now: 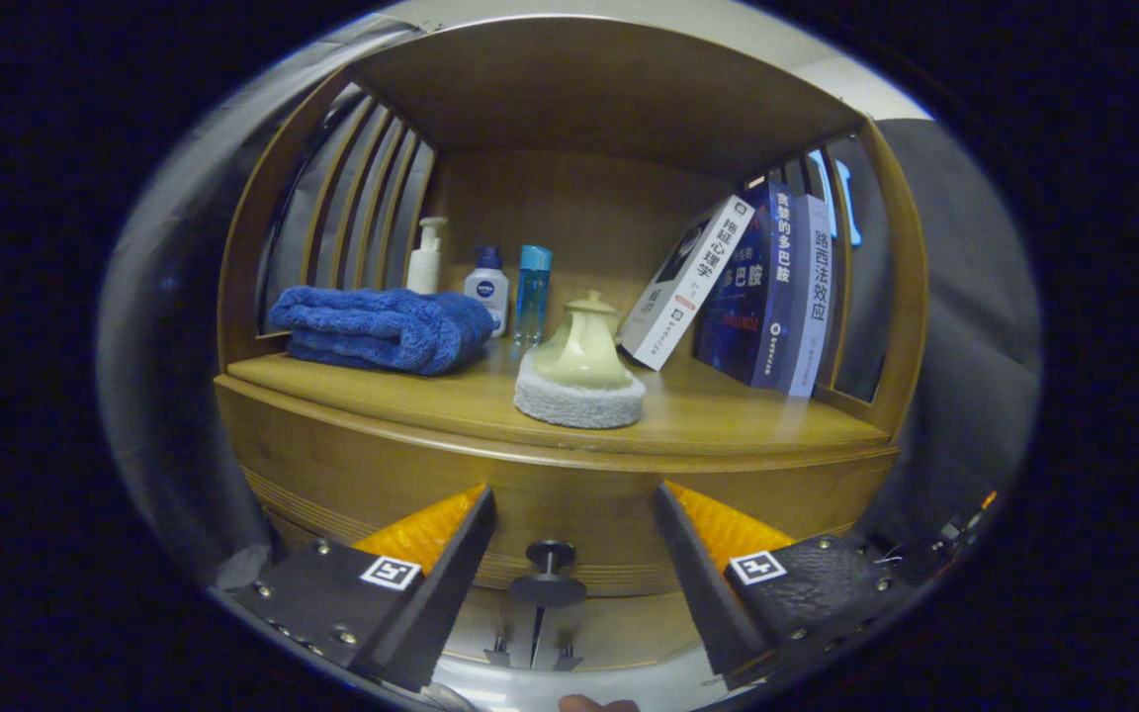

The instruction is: Pull open the drawer, take out the items inside it, and place them on the countertop above the cabinet.

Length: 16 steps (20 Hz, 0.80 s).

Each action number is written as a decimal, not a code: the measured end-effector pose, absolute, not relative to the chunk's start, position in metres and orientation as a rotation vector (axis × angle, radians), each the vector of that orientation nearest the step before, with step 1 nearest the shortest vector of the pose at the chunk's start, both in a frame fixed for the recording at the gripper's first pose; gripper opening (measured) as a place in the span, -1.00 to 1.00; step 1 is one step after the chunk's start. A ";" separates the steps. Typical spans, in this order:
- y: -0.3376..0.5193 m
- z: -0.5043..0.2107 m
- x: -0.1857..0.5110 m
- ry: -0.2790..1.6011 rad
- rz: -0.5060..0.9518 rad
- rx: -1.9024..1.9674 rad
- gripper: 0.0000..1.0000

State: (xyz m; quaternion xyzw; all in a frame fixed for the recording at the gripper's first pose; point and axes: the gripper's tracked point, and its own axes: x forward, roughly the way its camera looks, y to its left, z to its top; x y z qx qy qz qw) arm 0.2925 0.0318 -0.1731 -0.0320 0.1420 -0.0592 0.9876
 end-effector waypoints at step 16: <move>0.028 -0.153 0.285 0.255 -0.124 -0.003 0.94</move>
